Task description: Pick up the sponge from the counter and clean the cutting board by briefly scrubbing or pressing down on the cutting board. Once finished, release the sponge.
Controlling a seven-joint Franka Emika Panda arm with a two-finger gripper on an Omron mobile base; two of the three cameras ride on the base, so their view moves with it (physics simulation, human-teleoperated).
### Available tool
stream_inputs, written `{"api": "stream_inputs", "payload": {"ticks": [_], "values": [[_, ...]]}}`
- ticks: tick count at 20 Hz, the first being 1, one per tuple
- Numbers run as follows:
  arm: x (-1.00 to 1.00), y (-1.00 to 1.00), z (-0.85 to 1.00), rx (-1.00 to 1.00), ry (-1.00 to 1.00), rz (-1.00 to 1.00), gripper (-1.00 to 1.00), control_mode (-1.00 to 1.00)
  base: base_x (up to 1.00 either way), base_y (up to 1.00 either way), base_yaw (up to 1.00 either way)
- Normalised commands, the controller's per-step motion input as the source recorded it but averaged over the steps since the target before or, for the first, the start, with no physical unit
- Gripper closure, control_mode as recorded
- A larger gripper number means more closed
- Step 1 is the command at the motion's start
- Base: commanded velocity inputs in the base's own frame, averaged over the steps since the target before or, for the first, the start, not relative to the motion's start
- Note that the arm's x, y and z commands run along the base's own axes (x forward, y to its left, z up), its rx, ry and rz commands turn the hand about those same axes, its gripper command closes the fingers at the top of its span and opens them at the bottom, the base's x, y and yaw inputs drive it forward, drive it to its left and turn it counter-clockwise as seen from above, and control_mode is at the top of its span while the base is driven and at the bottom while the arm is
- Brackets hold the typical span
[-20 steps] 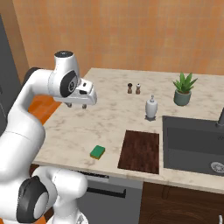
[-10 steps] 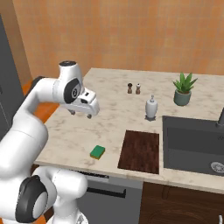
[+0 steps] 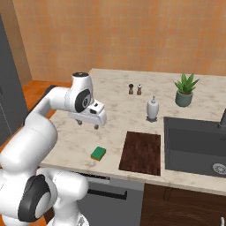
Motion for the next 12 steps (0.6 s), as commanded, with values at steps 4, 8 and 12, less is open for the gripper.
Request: {"api": "stream_inputs", "payload": {"ticks": [4, 8, 12], "values": [[0.00, -0.14, -0.35, 0.01, 0.00, 0.00, -1.00, -1.00, 0.00, 0.00, 0.00], [0.00, -0.18, -0.34, 0.00, 0.01, 0.00, -1.00, -1.00, 0.00, 0.00, 0.00], [0.00, -0.04, -0.33, 0.00, 0.08, 0.00, -1.00, -1.00, 0.00, 0.00, 0.00]]}}
